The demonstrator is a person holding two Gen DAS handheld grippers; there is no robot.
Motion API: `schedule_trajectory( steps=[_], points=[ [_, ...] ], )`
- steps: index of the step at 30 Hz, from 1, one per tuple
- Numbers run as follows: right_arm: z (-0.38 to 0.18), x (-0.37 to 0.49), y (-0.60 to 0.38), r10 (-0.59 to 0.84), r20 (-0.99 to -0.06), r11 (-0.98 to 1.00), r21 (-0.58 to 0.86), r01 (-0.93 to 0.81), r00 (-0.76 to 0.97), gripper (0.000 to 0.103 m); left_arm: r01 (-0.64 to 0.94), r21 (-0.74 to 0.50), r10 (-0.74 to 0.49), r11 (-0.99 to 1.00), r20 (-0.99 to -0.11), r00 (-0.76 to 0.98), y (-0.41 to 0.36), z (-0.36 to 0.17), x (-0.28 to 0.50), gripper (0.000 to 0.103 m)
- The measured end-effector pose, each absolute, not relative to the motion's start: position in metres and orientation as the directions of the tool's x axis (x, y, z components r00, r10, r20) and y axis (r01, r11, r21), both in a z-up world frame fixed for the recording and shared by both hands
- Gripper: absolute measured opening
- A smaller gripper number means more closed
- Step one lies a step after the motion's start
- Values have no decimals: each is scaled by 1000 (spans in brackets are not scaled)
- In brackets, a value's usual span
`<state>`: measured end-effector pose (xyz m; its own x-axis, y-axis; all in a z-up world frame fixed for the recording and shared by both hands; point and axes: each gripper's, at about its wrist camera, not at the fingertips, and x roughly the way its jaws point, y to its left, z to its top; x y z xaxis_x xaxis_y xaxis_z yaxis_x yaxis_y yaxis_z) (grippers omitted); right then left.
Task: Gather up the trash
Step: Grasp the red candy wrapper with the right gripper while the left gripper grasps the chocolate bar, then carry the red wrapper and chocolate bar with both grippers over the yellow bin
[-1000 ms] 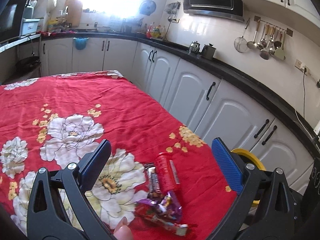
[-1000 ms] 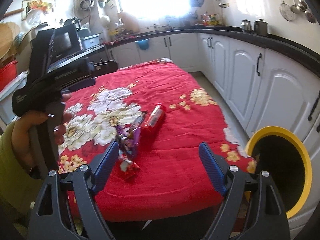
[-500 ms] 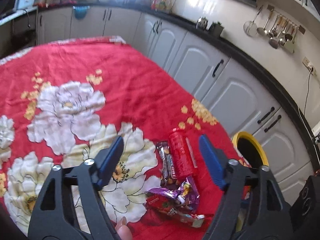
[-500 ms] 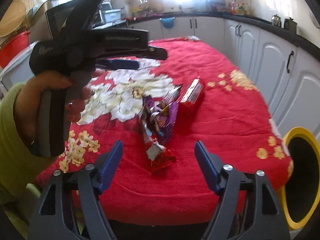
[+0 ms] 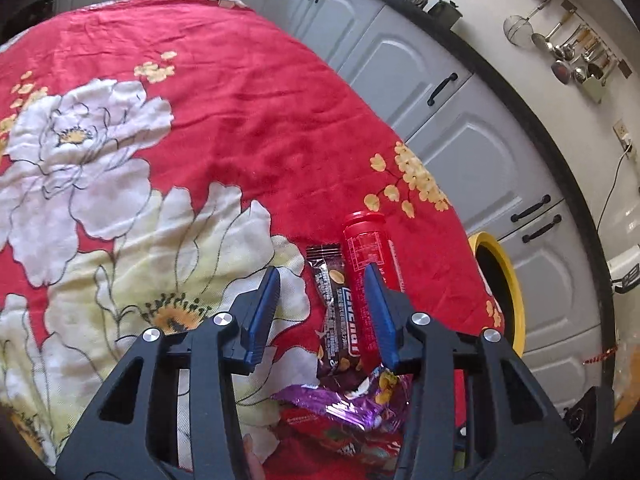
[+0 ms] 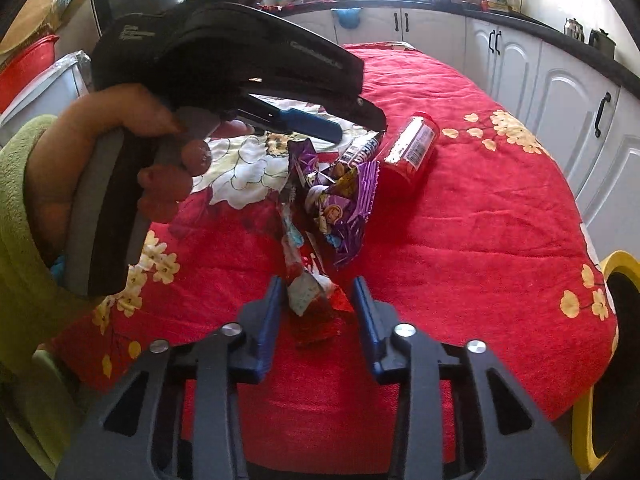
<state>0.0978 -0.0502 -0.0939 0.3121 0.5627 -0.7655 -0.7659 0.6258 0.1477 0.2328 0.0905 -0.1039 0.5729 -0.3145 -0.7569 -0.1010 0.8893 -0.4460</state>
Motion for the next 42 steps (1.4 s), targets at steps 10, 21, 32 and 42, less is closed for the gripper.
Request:
schedule_trajectory(
  steps=[10, 21, 32, 42],
  points=[
    [-90, 85, -56, 583, -767, 573, 152, -805, 269, 7, -83, -399, -290, 913, -779, 556, 92, -115, 235, 16],
    [-72, 79, -67, 624, -738, 547, 178, -818, 257, 6, -112, -344, -204, 932, -754, 624, 111, -101, 208, 10],
    [-47, 83, -78, 645, -699, 567, 168, -806, 308, 6, -82, -295, -146, 952, -672, 726, 113, -51, 180, 10],
    [-21, 99, -116, 634, -655, 646, 158, -747, 410, 6, -4, -276, -172, 961, -611, 773, 82, -15, 174, 10]
  ],
)
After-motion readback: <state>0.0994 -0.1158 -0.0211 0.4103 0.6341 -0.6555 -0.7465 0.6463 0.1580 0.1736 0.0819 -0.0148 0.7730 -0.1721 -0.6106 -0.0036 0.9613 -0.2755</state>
